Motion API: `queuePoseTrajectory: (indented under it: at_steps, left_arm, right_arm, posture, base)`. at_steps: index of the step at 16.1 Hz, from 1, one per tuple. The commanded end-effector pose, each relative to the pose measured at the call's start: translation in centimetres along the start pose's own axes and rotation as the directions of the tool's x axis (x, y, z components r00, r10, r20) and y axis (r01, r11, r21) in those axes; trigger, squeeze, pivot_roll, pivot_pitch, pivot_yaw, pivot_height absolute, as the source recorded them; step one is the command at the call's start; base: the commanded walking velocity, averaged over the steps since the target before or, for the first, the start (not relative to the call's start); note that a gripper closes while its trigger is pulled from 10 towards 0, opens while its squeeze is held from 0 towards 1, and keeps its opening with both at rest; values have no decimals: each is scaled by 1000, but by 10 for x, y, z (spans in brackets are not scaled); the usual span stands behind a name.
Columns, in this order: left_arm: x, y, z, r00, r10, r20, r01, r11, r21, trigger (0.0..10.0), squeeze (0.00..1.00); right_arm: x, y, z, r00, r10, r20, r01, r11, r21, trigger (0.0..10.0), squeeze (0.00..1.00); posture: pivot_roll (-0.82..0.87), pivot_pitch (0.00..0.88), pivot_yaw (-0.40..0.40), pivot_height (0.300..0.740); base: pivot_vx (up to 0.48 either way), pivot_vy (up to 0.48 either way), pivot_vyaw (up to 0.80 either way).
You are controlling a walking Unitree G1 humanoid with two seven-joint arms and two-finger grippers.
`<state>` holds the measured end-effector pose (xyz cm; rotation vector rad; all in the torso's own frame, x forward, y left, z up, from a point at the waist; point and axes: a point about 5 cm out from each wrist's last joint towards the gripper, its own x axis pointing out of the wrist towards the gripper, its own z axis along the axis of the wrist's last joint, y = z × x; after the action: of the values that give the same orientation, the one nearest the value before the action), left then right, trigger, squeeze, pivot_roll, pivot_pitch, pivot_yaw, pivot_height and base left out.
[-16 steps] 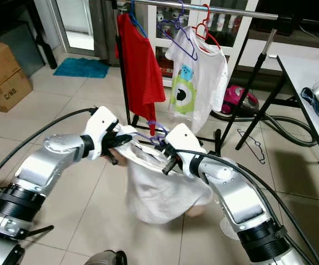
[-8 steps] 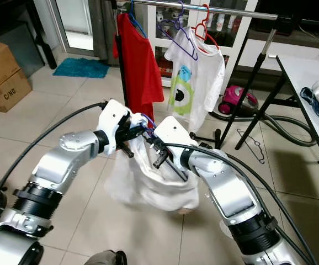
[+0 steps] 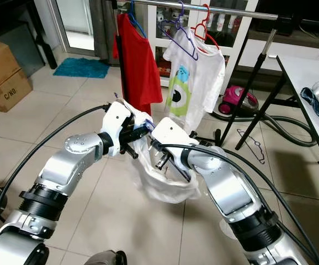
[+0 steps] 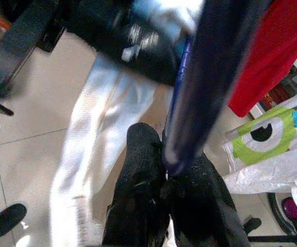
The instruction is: Hang hanger
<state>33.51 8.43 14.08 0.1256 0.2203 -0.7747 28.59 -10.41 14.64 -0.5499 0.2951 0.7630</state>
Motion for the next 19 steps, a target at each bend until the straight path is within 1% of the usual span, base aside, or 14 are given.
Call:
queuePoseTrajectory:
  at_steps: [1, 2, 3, 5, 8, 9, 10, 11, 12, 13, 14, 15, 16, 19]
  left_arm:
    - [-4, 15, 36, 986, 71, 150, -78, 996, 42, 0, 0]
    - [-11, 31, 34, 978, 154, 139, -160, 987, 32, 0, 0]
    - [-15, 40, 34, 971, 199, 134, -204, 979, 27, 0, 0]
    - [-19, 49, 36, 962, 229, 148, -233, 973, 8, 0, 0]
    - [-16, 45, 36, 966, 201, 160, -201, 979, -17, 0, 0]
    - [-10, 34, 37, 978, 129, 161, -131, 991, 5, 0, 0]
    - [-7, 25, 37, 984, 76, 163, -81, 996, 27, 784, 0]
    - [-4, 16, 38, 985, 26, 169, -33, 999, 41, 2706, 0]
    - [-1, 9, 40, 983, -17, 182, 7, 998, 55, 3137, 0]
    - [2, 2, 44, 978, -46, 205, 33, 997, 66, 6941, 0]
    - [2, -1, 46, 972, -76, 223, 67, 997, 47, 10000, 0]
    - [0, -8, 49, 957, -153, 247, 158, 987, -3, 10000, 737]
    - [-2, -11, 50, 954, -177, 242, 178, 984, 17, 10000, 1000]
    - [-6, -17, 48, 945, -246, 214, 236, 969, 71, 10000, 1000]
  right_arm:
    - [2, 8, -14, 999, 39, -18, -38, 997, 73, 10000, 0]
    - [-5, 1, -12, 998, 18, 66, -27, 988, 152, 10000, 0]
    - [-10, -1, -12, 994, 13, 110, -35, 981, 192, 10000, 0]
    - [-18, -3, -13, 988, 20, 152, -54, 973, 225, 10000, 0]
    - [-22, -7, -11, 981, -12, 191, -36, 969, 243, 10000, 0]
    - [-22, -9, -12, 984, -15, 176, -27, 972, 234, 10000, 0]
    - [-21, -9, -13, 988, -14, 154, -22, 974, 228, 10000, 0]
    - [-19, -9, -14, 991, -7, 136, -24, 975, 220, 10000, 0]
    - [-17, -7, -14, 992, 3, 127, -30, 977, 211, 10000, 0]
    - [-16, -5, -14, 992, 9, 122, -35, 977, 212, 10000, 0]
    - [-16, -5, -14, 993, 9, 121, -35, 976, 214, 10000, 0]
    - [-16, -5, -16, 993, 4, 114, -29, 975, 222, 10000, 0]
    - [-16, -6, -19, 995, -4, 99, -19, 974, 227, 10000, 0]
    - [-17, -10, -25, 998, -22, 65, 6, 972, 235, 10000, 0]
  posture:
    - [-53, 0, 8, 740]
    - [-53, 0, 9, 740]
    - [-53, 0, 11, 740]
    - [-52, 0, 12, 740]
    - [-52, 0, 19, 740]
    - [-52, 0, 21, 740]
    - [-52, 0, 21, 740]
    - [-54, 0, 23, 740]
    - [-55, 0, 24, 740]
    - [-55, 0, 24, 740]
    - [-56, 0, 24, 740]
    - [-55, 0, 22, 740]
    - [-53, 0, 21, 740]
    - [-53, 0, 22, 740]
  base:
    - [0, 0, 0]
    - [0, 0, 0]
    - [0, 0, 0]
    - [0, 0, 0]
    - [0, 0, 0]
    - [0, 0, 0]
    - [0, 0, 0]
    - [0, 0, 0]
    - [0, 0, 0]
    - [0, 0, 0]
    - [0, 0, 0]
    - [0, 0, 0]
    - [0, 0, 0]
    - [0, 0, 0]
